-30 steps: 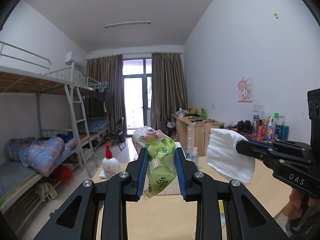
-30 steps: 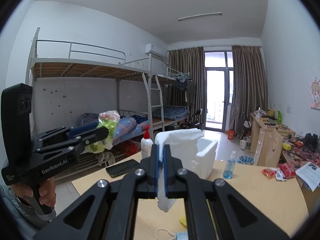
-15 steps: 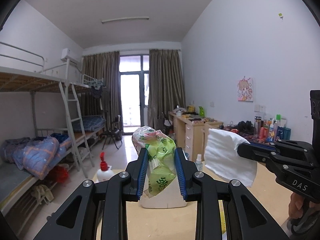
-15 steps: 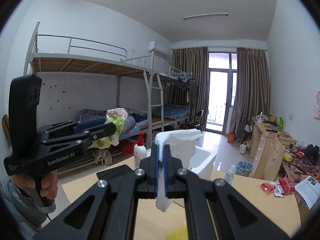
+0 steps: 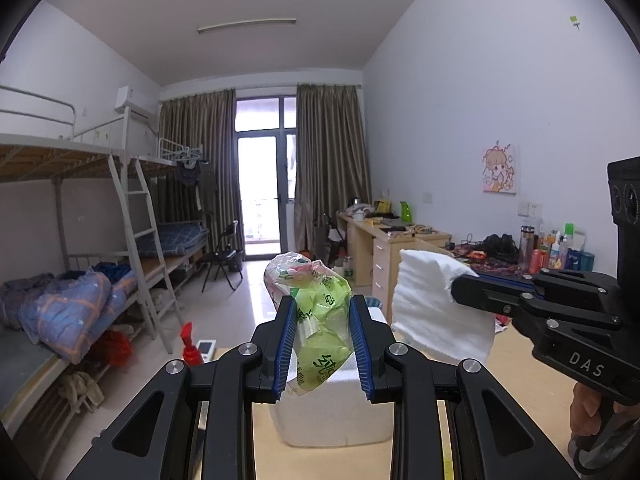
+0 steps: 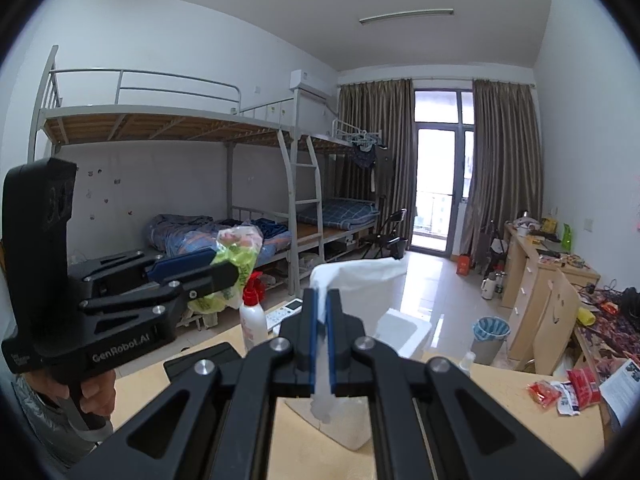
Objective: Organize soft objects
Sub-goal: 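Carry the tissue in the right tool over the foam box and release it inside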
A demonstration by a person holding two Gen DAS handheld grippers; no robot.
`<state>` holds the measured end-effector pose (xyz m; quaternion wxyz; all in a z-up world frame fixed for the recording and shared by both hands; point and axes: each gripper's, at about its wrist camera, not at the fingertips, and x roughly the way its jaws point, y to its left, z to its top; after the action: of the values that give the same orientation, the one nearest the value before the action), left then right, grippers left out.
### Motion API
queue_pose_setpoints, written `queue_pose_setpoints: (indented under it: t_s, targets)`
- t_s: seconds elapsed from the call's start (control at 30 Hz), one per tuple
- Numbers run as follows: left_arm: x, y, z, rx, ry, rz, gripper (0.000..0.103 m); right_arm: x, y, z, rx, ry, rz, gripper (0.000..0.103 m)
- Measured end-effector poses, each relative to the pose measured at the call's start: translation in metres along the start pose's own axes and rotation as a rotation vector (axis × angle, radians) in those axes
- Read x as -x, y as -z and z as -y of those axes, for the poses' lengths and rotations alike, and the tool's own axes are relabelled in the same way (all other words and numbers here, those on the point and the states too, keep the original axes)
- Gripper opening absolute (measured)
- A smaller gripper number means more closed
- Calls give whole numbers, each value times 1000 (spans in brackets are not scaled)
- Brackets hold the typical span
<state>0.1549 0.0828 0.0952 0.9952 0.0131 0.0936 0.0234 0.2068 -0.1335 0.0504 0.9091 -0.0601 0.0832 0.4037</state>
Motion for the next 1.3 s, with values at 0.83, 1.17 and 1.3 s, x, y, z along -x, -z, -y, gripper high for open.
queue_pose_setpoints:
  t_s: [0.83, 1.17, 1.3]
  targets:
    - [-40, -5, -33, -5, -110, -15, 29, -77, -4, 2, 13, -61, -73, 6]
    - [-41, -1, -38, 11, -145, -34, 29, -109, 2, 9, -16, -91, -135, 6]
    - [-42, 0, -39, 18, -151, -39, 29, -119, 0, 11, -25, -75, -165, 6]
